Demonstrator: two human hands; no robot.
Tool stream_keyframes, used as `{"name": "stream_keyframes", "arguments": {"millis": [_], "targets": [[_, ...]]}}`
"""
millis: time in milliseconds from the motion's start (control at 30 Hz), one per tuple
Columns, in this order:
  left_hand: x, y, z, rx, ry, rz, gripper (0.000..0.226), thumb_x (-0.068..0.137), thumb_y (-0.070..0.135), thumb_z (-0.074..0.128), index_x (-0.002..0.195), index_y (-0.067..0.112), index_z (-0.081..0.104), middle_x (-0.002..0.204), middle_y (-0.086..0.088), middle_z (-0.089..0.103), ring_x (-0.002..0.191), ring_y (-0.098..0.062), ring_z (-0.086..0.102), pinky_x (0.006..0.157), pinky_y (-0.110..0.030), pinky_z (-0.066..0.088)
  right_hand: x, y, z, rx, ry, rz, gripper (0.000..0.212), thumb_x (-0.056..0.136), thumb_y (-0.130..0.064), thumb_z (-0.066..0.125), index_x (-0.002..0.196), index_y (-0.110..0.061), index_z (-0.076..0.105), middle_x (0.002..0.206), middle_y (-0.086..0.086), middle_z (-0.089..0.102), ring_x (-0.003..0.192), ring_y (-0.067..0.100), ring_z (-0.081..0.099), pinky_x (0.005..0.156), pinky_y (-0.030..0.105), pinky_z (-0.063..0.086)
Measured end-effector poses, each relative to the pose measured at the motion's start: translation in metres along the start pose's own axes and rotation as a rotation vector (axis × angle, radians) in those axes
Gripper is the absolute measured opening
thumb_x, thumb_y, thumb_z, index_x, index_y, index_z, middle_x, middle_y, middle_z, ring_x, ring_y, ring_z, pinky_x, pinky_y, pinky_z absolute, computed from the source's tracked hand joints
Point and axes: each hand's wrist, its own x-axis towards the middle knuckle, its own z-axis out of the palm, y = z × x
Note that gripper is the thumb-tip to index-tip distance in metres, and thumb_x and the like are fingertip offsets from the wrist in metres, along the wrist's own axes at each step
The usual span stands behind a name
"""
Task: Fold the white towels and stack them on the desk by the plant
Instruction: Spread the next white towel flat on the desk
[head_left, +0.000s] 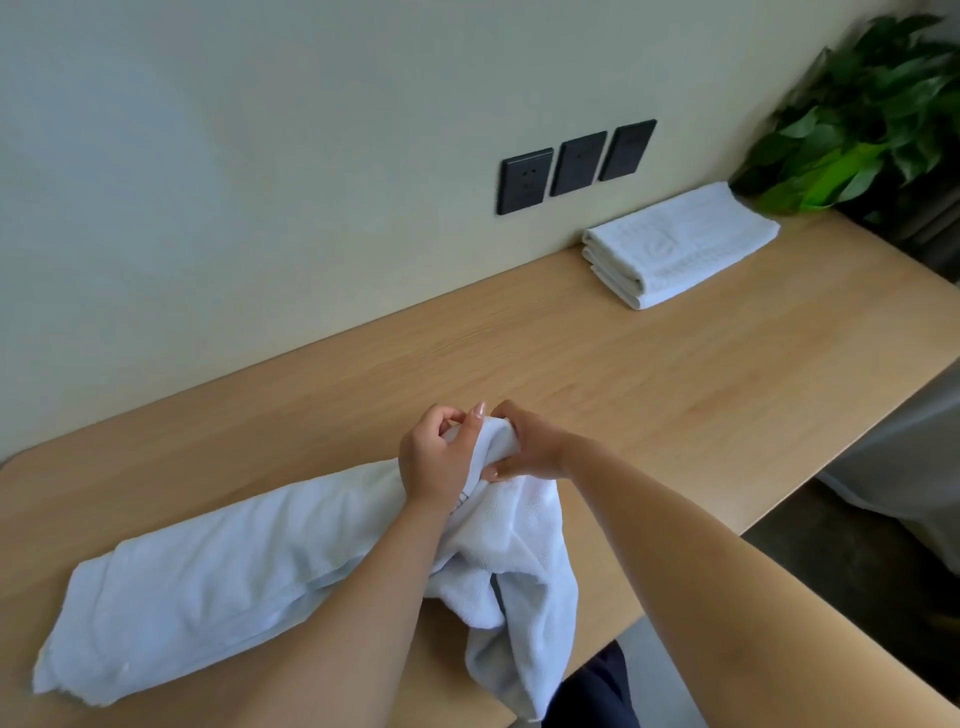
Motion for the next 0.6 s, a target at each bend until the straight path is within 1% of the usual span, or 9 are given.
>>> {"name": "stream_keyframes", "arguments": {"millis": [133,267,367,467,533,600], "targets": [[0.03,0.028,0.075,-0.016,0.007,0.004,0.026,0.083,0.038,0.071,0.069,0.02,0.058,0.053,0.014,0.048,0.051,0.0,0.048,0.048,-0.012,0.032,0.021,0.046,-0.071,0.008,0.009,0.004,0.068,0.069,-0.03,0.085,0.122,-0.021,0.044,0.109,0.004,0.062,0.1,0.02,0.061,0.087,0.041,0.053],[0.061,0.057,0.15,-0.019,0.034,-0.007,0.026,0.083,0.036,0.072,0.069,0.02,0.058,0.053,0.013,0.049,0.053,0.001,0.05,0.047,-0.011,0.033,0.041,0.086,-0.143,-0.002,0.013,0.002,0.069,0.069,-0.028,0.085,0.123,-0.02,0.044,0.109,0.003,0.061,0.1,0.019,0.06,0.086,0.037,0.052],[0.08,0.078,0.196,-0.026,0.061,0.012,0.025,0.082,0.034,0.073,0.069,0.018,0.058,0.053,0.014,0.048,0.053,-0.001,0.05,0.048,-0.009,0.032,0.051,0.105,-0.19,-0.023,0.025,0.022,0.072,0.069,-0.03,0.086,0.126,-0.02,0.044,0.112,0.002,0.059,0.102,0.019,0.058,0.088,0.037,0.051],[0.096,0.092,0.225,-0.023,0.037,-0.011,0.03,0.08,0.041,0.073,0.073,0.015,0.06,0.056,0.012,0.049,0.054,-0.004,0.046,0.051,-0.016,0.036,0.054,0.118,-0.22,-0.068,0.064,0.029,0.079,0.071,-0.033,0.083,0.137,-0.022,0.041,0.124,-0.001,0.054,0.111,0.016,0.051,0.09,0.032,0.045],[0.101,0.096,0.233,-0.029,-0.005,-0.029,0.034,0.078,0.047,0.073,0.077,0.014,0.062,0.061,0.01,0.051,0.059,-0.008,0.048,0.055,-0.022,0.04,0.053,0.122,-0.227,-0.094,0.104,-0.008,0.085,0.073,-0.033,0.081,0.143,-0.025,0.035,0.137,0.0,0.047,0.123,0.016,0.044,0.097,0.029,0.038],[0.101,0.101,0.229,-0.032,-0.086,-0.032,0.033,0.079,0.048,0.071,0.088,0.016,0.064,0.072,0.01,0.057,0.071,-0.009,0.054,0.063,-0.022,0.043,0.049,0.121,-0.225,-0.074,0.134,-0.079,0.086,0.076,-0.027,0.078,0.147,-0.029,0.03,0.147,-0.002,0.038,0.135,0.017,0.034,0.104,0.028,0.031]]}}
